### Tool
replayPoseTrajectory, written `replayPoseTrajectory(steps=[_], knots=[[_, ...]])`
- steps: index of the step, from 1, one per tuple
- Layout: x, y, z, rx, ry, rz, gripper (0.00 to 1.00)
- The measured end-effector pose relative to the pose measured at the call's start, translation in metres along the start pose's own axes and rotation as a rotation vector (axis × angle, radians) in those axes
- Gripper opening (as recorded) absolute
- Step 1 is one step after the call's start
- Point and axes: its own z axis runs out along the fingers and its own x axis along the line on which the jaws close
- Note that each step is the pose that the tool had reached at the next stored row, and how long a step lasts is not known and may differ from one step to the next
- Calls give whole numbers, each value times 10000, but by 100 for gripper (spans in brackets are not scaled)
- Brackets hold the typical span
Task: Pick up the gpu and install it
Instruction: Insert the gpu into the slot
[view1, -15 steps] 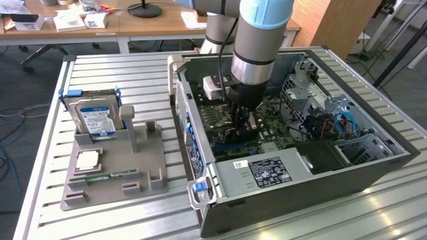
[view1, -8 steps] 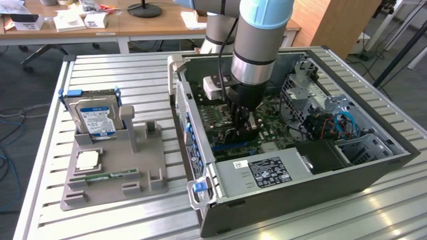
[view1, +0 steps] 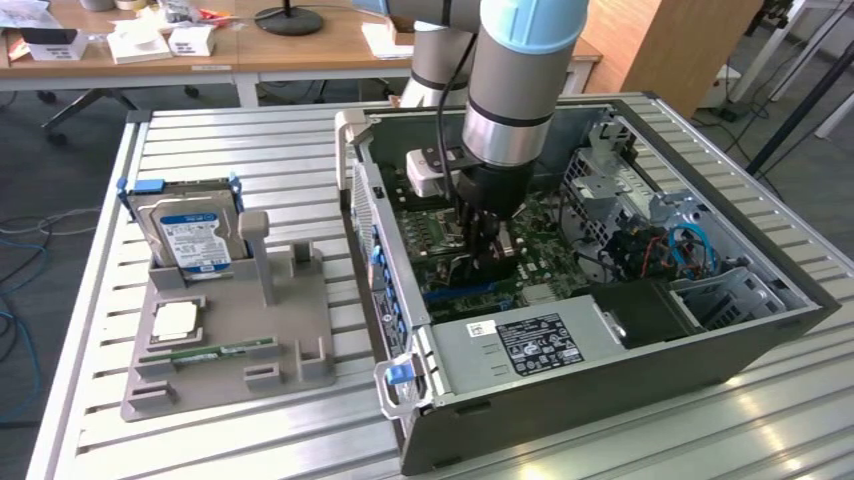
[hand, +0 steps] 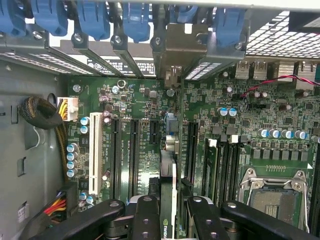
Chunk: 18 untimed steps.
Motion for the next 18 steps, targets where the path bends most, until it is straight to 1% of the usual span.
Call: replayPoseTrajectory(steps=[8, 18], knots=[[0, 9, 3, 18, 4, -4, 26], [0, 10, 10, 18, 5, -4, 26]])
